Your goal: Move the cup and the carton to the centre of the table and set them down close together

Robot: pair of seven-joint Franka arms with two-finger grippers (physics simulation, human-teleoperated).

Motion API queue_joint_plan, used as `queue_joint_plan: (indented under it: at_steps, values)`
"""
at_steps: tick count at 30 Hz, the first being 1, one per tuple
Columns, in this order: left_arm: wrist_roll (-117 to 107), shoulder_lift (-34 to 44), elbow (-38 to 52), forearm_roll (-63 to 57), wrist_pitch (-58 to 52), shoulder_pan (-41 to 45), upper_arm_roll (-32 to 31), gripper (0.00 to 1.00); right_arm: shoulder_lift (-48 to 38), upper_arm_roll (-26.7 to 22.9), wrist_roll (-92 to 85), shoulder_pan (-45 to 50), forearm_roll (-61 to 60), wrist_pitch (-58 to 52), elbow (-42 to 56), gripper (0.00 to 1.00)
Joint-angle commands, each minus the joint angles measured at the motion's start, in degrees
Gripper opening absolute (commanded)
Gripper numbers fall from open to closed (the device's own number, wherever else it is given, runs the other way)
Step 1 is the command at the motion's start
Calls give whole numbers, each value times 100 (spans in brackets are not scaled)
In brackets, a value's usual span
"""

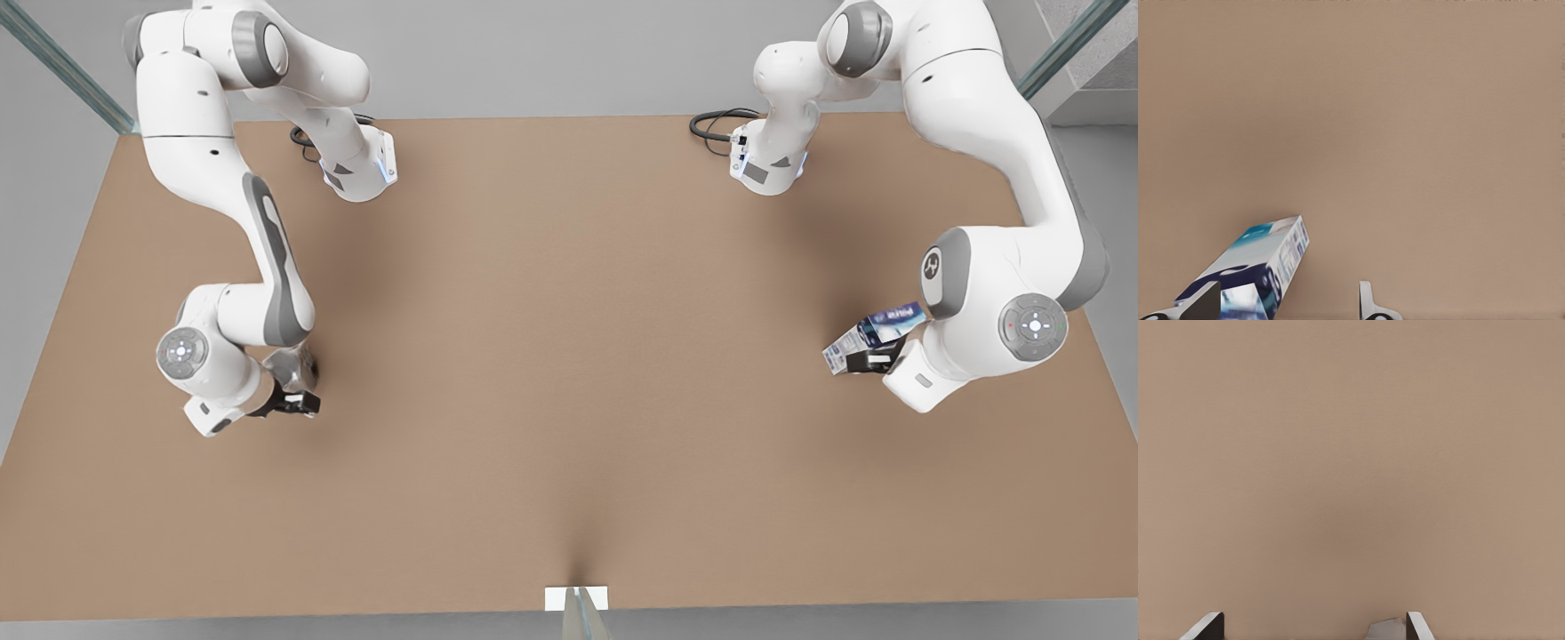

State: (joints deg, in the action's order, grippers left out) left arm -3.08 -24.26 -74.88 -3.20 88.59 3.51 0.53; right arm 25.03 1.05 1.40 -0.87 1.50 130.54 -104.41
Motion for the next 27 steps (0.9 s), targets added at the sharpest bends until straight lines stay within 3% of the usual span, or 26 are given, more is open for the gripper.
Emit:
queue_joint_plan:
  at_steps: [1,7,11,27]
  values:
    - [0,0,0,-5,0,0,0,100,20,0,-26,-1,0,7,-10,100]
    - [9,27,9,-5,-9,0,0,100,2,0,-570,-53,-9,-72,-203,98]
    - [0,62,18,-5,-149,0,9,100,2,9,-606,-45,-9,-64,-265,76]
    - [-18,44,18,4,-193,9,-26,100,-551,9,-588,35,-27,130,-1275,79]
